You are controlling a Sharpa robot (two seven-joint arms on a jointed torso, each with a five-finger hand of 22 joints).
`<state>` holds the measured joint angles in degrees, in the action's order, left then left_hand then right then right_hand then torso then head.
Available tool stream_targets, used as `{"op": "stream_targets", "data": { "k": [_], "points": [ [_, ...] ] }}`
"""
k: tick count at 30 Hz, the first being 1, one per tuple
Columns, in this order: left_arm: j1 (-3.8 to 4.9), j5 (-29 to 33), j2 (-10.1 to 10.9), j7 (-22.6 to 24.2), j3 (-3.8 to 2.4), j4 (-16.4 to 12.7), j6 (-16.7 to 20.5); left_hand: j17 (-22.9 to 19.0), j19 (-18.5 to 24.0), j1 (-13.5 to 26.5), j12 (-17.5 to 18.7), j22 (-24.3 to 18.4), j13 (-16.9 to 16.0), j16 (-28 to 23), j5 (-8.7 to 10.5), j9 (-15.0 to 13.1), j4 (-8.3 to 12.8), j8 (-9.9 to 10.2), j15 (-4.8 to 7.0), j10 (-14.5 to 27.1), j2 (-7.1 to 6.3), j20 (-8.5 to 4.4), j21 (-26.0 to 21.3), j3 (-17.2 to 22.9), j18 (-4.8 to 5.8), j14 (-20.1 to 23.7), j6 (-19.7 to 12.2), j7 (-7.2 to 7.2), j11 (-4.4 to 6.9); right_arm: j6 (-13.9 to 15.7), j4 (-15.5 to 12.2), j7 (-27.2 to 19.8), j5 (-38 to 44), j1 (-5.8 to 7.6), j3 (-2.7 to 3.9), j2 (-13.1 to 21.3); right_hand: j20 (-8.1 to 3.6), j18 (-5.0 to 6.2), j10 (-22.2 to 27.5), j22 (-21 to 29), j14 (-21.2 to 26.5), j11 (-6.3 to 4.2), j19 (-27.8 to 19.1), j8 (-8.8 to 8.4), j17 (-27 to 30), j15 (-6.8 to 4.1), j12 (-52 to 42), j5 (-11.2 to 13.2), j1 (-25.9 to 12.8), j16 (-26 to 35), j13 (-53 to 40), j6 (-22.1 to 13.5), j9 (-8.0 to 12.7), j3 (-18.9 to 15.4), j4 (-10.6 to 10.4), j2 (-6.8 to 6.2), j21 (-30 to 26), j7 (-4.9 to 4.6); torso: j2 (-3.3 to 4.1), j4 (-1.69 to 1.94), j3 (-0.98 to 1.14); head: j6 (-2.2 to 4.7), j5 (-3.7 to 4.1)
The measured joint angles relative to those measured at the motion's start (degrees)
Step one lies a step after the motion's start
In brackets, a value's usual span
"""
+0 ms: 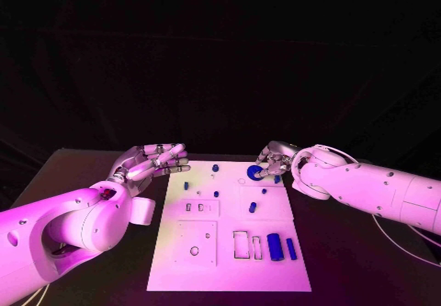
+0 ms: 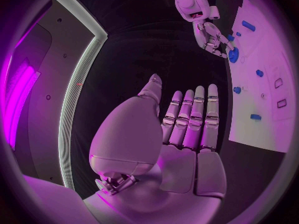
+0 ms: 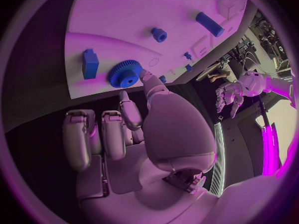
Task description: Assemble the parts on the task board
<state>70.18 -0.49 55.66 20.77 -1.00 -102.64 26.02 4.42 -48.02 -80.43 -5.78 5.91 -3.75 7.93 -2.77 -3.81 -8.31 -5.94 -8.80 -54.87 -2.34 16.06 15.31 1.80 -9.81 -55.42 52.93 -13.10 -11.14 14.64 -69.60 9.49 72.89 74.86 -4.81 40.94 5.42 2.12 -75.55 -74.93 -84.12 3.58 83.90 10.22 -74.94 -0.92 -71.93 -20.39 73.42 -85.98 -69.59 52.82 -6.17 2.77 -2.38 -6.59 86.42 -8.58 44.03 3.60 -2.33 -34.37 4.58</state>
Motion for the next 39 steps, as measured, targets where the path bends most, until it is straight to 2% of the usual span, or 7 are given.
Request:
{"op": "stream_targets", "data": {
  "k": [9,16,22,26,27,37,39],
  "points": [
    [0.0,0.0,-0.12,-0.06,0.0,0.06,-0.05,0.0,0.0,0.0,0.0,0.0,0.0,0.0,0.0,0.0,0.0,0.0,0.0,0.0,0.0,0.0,0.0,0.0,0.0,0.0,0.0,0.0,0.0,-0.56,2.6,-0.01,0.02,-0.45,-0.14,-1.72,0.0,0.0,0.0,0.01,0.21,0.0,0.0,0.17,0.01,0.21,-0.27,-0.01,0.21,0.0,-0.13,0.0,0.01,0.0,0.0,0.21,0.0,0.0,0.0,0.02,0.0,-0.1,-0.09],
    [0.0,0.0,-0.14,-0.12,0.02,0.1,-0.08,0.0,0.0,0.0,0.0,-0.02,0.0,-0.01,0.0,0.0,0.0,0.0,0.0,0.0,0.0,0.0,0.0,0.0,0.0,0.0,0.0,0.0,0.0,-0.59,3.21,-0.16,0.11,-0.55,-0.03,-2.17,0.0,0.0,-0.1,0.01,0.21,0.1,0.0,0.41,0.01,0.21,-0.85,-0.01,0.64,0.0,-0.76,-0.19,-0.09,0.0,0.0,0.67,0.0,-0.18,-0.01,0.01,-0.01,-0.31,-0.16],
    [0.0,0.0,-0.13,-0.18,0.02,0.11,-0.1,0.0,0.0,0.0,0.0,-0.07,0.0,-0.23,0.0,0.0,0.0,0.0,0.0,0.0,0.0,0.0,0.0,0.0,0.0,0.0,0.0,0.0,0.0,-0.58,3.25,-0.29,0.4,-0.62,0.0,-2.13,0.0,0.01,-0.73,0.02,0.21,0.11,0.0,1.68,0.01,0.21,-2.36,-0.34,2.24,-0.23,-2.37,0.03,-0.35,0.19,0.19,1.68,0.0,0.21,-0.02,0.0,-0.01,-0.45,-0.18],
    [0.0,0.0,-0.09,-0.21,0.01,0.11,-0.1,0.0,0.0,0.0,0.0,-0.07,0.0,-0.23,0.0,0.0,0.0,0.0,0.0,0.0,0.0,0.0,0.0,0.0,0.0,0.0,0.0,0.0,0.0,-0.42,3.09,-0.49,0.71,-0.65,0.02,-1.96,0.0,0.01,-1.86,0.02,0.21,-0.44,0.0,2.66,0.02,0.2,-3.76,0.6,3.08,-0.48,-3.96,1.89,-0.45,1.78,0.64,2.52,0.0,0.37,-0.04,-0.02,0.01,-0.47,-0.18],
    [0.0,0.0,-0.09,-0.21,0.01,0.11,-0.1,0.0,0.0,0.0,0.0,-0.07,0.0,-0.23,0.0,0.0,0.0,0.0,0.0,0.0,0.0,0.0,0.0,0.0,0.0,0.0,0.0,0.0,0.0,-0.32,3.01,-0.57,0.78,-0.65,0.03,-1.92,-0.01,0.02,-2.23,0.02,0.21,-0.64,0.0,3.45,0.02,0.2,-4.19,0.69,3.61,-0.49,-4.49,2.8,-1.21,2.4,0.81,3.04,0.2,0.73,-0.04,-0.02,0.01,-0.47,-0.18],
    [0.0,0.0,-0.06,-0.28,0.01,0.13,-0.11,0.0,0.0,0.0,0.0,-0.06,0.0,-0.23,0.0,0.0,0.0,0.0,0.0,0.0,0.0,0.0,0.0,0.0,0.0,0.0,0.0,0.0,0.0,3.24,1.77,-1.82,1.77,-1.08,-0.18,-1.6,-0.23,0.02,-3.54,0.02,0.19,-1.37,0.22,3.98,0.02,-0.23,-5.74,1.21,5.47,-1.01,-5.36,3.73,-1.24,5.85,1.66,3.69,0.9,0.64,-0.03,0.0,0.02,-0.3,-0.13],
    [0.0,0.0,-0.06,-0.29,0.01,0.14,-0.11,0.0,0.0,0.0,0.0,-0.06,0.0,-0.23,0.0,0.0,0.0,0.0,0.0,0.0,0.0,0.0,0.0,0.0,0.0,0.0,0.0,0.0,0.0,4.09,1.32,-2.01,1.96,-1.13,-0.2,-1.5,-0.22,-0.61,-3.54,-0.02,0.19,-1.37,0.22,3.98,0.02,-0.23,-5.98,0.97,5.47,-1.01,-5.36,3.73,-1.23,6.2,1.73,3.7,1.09,0.64,-0.03,0.02,0.02,-0.28,-0.13]
  ]
}}
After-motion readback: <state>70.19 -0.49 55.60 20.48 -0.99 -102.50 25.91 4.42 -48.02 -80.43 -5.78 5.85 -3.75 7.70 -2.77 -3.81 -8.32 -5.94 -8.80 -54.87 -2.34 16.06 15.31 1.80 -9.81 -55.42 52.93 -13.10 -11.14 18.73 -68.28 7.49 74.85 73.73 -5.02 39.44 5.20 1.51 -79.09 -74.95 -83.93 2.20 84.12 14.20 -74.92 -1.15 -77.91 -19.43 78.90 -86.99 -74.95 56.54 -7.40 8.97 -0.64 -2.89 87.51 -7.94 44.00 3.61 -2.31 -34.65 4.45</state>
